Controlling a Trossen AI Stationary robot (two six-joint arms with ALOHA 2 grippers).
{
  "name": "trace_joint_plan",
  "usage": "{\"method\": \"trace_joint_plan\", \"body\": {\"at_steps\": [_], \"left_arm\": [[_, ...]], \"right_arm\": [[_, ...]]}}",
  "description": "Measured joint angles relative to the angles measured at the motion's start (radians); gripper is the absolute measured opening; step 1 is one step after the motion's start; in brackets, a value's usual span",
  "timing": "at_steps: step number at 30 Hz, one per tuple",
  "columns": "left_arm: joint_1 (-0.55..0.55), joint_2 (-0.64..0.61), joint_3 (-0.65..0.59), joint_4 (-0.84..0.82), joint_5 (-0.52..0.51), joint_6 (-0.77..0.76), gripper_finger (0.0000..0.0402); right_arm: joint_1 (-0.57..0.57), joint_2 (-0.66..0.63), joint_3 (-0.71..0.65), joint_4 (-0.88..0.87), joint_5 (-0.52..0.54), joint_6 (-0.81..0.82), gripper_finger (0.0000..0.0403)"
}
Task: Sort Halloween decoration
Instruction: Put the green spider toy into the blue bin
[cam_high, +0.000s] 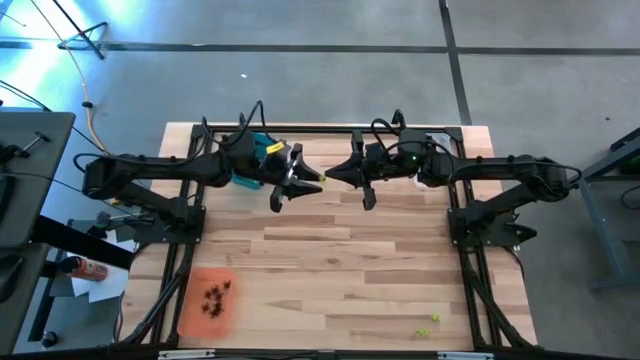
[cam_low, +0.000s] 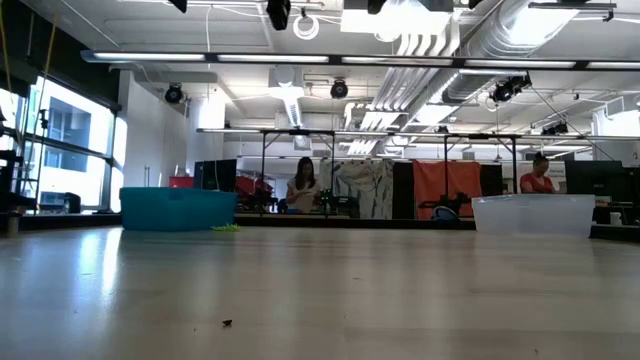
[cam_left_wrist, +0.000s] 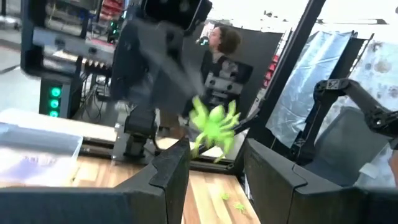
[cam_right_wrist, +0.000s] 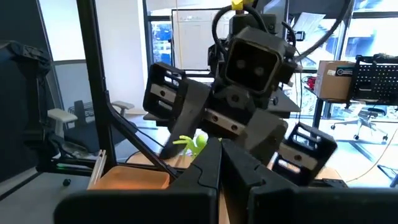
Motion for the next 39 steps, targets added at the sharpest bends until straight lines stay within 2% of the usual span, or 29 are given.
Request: {"method": "trace_joint_plan", "body": {"at_steps": [8, 15, 20, 24, 31, 36, 39], "left_arm": [[0.0, 0.051, 0.0, 0.115, 0.001, -0.073, 0.0135], [0.0, 0.052, 0.0, 0.133, 0.095, -0.109, 0.0135], [0.01, 0.052, 0.0, 0.15, 0.098, -0.13, 0.0132], [0.022, 0.053, 0.0, 0.149, 0.094, -0.131, 0.0105], [0.047, 0.053, 0.0, 0.145, 0.099, -0.12, 0.001], [0.078, 0.053, 0.0, 0.129, 0.123, -0.114, 0.0004], [0.111, 0.042, 0.0, 0.052, 0.16, -0.127, 0.0003]], "right_arm": [[0.005, 0.0, 0.0, 0.002, -0.028, 0.0, 0.0], [0.005, 0.0, 0.0, 0.002, -0.032, -0.001, 0.0], [0.005, 0.0, 0.0, 0.002, -0.032, -0.008, 0.0], [0.005, 0.0, 0.0, 0.003, -0.032, -0.015, 0.0], [0.005, 0.0, 0.0, 0.004, -0.031, -0.026, 0.0], [0.0, 0.0, 0.0, 0.002, -0.012, 0.045, 0.0001], [-0.022, -0.005, 0.0, -0.009, 0.023, 0.135, 0.0016]]}}
